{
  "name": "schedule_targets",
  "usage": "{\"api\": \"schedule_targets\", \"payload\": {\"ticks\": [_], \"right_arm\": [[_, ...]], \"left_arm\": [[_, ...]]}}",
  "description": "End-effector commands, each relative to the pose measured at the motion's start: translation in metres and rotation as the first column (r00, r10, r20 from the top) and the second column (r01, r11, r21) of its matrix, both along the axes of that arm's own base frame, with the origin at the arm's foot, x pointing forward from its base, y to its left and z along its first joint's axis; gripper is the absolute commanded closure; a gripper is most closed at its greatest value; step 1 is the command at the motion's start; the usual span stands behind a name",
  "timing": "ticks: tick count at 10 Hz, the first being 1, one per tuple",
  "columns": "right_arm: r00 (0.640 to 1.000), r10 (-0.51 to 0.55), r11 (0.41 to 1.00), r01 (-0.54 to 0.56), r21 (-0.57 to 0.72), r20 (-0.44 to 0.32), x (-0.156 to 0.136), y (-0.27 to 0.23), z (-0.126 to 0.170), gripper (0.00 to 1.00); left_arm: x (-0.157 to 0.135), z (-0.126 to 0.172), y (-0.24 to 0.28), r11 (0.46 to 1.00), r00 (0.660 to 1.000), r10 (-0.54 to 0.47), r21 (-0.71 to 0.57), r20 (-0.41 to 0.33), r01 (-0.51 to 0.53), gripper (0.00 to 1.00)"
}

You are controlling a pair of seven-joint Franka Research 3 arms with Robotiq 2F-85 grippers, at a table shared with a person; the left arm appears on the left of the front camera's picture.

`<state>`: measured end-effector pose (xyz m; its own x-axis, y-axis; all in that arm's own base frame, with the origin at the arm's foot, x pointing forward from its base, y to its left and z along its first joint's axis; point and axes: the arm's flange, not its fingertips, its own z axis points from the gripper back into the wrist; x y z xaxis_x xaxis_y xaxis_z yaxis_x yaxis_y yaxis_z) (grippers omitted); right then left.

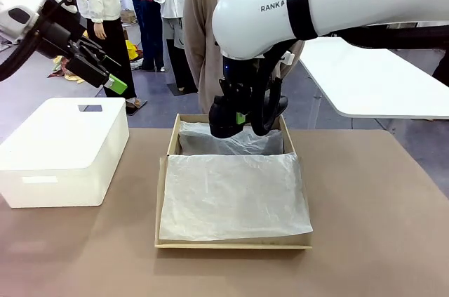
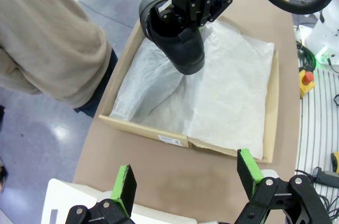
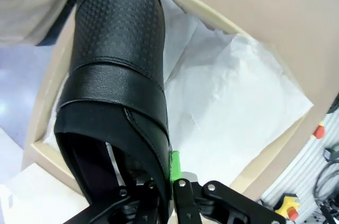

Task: Pack the shoes into the box.
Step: Place the other shoe of the Shoes into the Shoes Box.

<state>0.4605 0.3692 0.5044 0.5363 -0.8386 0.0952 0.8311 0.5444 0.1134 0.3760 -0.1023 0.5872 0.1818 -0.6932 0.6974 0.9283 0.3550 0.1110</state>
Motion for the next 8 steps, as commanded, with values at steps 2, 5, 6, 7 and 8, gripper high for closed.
{"api": "schedule_targets", "payload": {"ticks": [2,5,6,7,8], "right_arm": [[1.0,0.002,1.0,-0.002,-0.013,0.015,-0.001,-0.002,0.002,1.0],[1.0,-0.001,1.0,0.001,-0.007,-0.001,0.001,-0.001,-0.001,1.0],[0.997,-0.082,0.997,0.082,0.013,0.014,0.001,0.003,0.002,1.0],[0.99,-0.14,0.99,0.14,0.026,0.022,0.0,0.009,0.004,1.0],[0.981,-0.192,0.98,0.191,0.048,0.027,-0.002,0.016,0.004,1.0]], "left_arm": [[0.0,0.0,0.001,1.0,1.0,-0.017,-0.012,0.006,0.017,0.0],[0.0,0.0,0.001,1.0,1.0,-0.017,-0.012,0.006,0.017,0.0],[0.0,0.0,0.001,1.0,1.0,-0.017,-0.012,0.006,0.017,0.0],[0.0,0.0,0.001,1.0,1.0,-0.017,-0.012,0.006,0.017,0.0],[0.0,0.0,0.001,1.0,1.0,-0.017,-0.012,0.006,0.017,0.0]]}}
